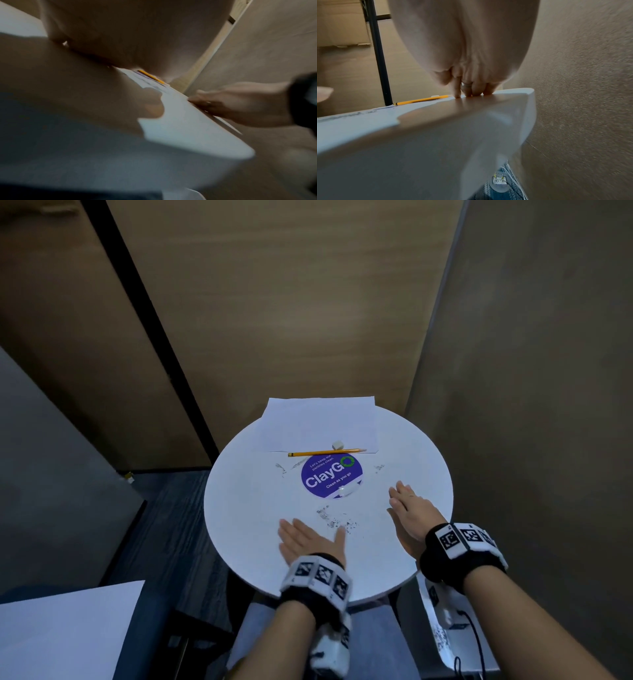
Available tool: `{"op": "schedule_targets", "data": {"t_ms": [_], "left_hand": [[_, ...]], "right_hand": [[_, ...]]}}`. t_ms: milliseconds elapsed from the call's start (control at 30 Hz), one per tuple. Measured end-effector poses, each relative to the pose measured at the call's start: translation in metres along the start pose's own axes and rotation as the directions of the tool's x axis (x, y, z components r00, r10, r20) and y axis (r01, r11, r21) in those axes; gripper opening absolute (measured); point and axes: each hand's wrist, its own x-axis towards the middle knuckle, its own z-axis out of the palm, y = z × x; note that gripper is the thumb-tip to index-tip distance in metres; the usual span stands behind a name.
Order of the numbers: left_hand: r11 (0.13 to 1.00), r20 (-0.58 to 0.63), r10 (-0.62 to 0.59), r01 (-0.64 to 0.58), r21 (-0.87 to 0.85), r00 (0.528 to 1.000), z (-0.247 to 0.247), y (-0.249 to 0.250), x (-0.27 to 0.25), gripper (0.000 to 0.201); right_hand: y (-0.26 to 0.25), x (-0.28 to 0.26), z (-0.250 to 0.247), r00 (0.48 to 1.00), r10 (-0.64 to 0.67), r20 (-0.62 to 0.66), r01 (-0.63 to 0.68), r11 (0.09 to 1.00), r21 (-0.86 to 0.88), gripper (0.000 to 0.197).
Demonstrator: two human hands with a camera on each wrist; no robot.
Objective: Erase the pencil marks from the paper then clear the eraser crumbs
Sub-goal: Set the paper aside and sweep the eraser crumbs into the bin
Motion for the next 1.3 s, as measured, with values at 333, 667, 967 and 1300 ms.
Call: {"op": "schedule_targets", "data": {"t_ms": [333, 667, 967, 1300], "left_hand": [[0.96, -0.103, 0.149, -0.169, -0.222, 0.983, -0.01, 0.05, -0.013, 0.077], [0.884, 0.007, 0.279, -0.253, -0.394, 0.96, 0.022, 0.057, -0.04, 0.076], [0.887, -0.016, -0.263, 0.235, -0.397, 0.965, -0.008, -0.005, -0.016, 0.085], [0.89, -0.015, -0.146, 0.125, -0.438, 0.989, -0.004, 0.011, -0.029, 0.083]], "right_hand": [[-0.001, -0.003, -0.002, 1.0, -0.027, -0.007, 0.027, 1.0, -0.009, 0.046], [0.005, 0.002, 0.004, 0.999, -0.034, -0.022, 0.034, 0.999, 0.0, 0.047], [0.006, 0.002, 0.008, 0.999, -0.03, -0.043, 0.029, 1.0, -0.01, 0.047], [0.003, 0.0, 0.009, 0.997, -0.028, -0.07, 0.027, 1.0, -0.009, 0.046]]}}
